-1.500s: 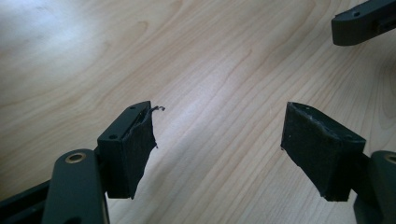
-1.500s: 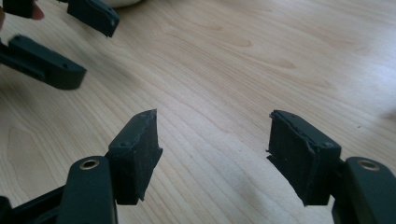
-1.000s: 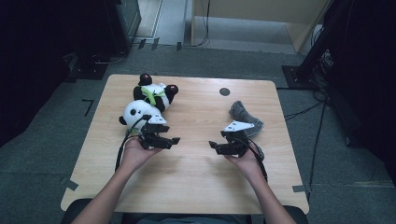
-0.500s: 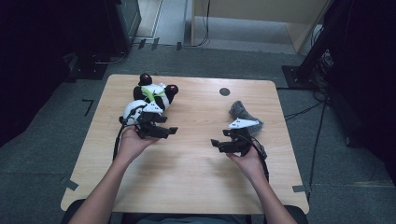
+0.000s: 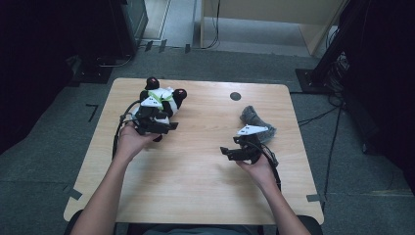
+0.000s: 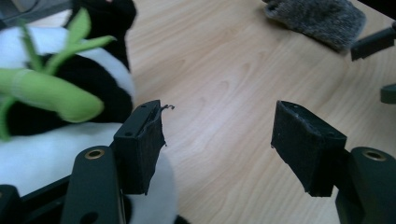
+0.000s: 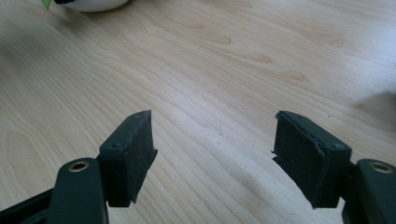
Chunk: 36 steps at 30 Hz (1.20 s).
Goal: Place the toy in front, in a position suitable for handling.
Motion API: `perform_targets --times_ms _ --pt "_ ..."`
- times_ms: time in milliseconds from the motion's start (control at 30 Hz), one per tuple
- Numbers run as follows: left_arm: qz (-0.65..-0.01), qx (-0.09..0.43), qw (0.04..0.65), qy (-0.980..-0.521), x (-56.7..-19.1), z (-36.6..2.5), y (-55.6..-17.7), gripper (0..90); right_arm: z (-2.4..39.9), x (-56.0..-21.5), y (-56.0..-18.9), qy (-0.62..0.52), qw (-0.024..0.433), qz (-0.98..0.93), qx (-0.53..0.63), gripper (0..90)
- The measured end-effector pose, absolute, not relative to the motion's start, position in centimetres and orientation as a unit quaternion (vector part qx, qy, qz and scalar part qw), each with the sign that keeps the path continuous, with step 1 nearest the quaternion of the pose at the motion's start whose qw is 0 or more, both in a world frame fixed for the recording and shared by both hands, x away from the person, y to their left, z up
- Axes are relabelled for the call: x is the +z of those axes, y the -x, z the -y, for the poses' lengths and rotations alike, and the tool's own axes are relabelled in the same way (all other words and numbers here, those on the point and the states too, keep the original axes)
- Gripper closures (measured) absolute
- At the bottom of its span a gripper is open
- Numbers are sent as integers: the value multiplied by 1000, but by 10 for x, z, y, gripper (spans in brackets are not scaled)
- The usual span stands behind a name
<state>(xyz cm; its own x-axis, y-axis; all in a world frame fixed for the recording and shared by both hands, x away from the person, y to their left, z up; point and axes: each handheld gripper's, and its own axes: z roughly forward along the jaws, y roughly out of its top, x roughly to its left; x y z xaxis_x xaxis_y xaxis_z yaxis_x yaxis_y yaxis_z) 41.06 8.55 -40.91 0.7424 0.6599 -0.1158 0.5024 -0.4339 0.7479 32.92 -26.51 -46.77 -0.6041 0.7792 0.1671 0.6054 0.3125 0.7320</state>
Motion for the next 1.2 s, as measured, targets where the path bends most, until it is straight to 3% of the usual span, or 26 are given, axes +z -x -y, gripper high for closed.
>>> perform_targets --times_ms 100,400,633,1000,1100,1133,1167,1200 --pt "-353 101 412 -834 -406 -94 -416 322 266 -469 -330 -435 92 -799 404 293" --pt "-369 129 407 -826 -401 -108 -430 285 262 -467 -327 -418 115 -803 410 391" --pt "-383 147 397 -821 -397 -112 -443 267 259 -467 -328 -414 111 -802 415 404" --pt "-413 151 369 -819 -427 -105 -465 190 263 -470 -327 -412 133 -800 416 398" --pt "-415 155 374 -814 -429 -103 -467 195 263 -471 -326 -413 134 -801 412 399" --pt "-416 157 376 -813 -429 -104 -467 213 263 -472 -325 -414 133 -801 412 409" --pt "-416 158 378 -812 -429 -104 -467 289 262 -473 -324 -413 133 -803 408 416" --pt "-416 160 380 -811 -429 -105 -467 289 262 -473 -324 -413 133 -803 408 416"
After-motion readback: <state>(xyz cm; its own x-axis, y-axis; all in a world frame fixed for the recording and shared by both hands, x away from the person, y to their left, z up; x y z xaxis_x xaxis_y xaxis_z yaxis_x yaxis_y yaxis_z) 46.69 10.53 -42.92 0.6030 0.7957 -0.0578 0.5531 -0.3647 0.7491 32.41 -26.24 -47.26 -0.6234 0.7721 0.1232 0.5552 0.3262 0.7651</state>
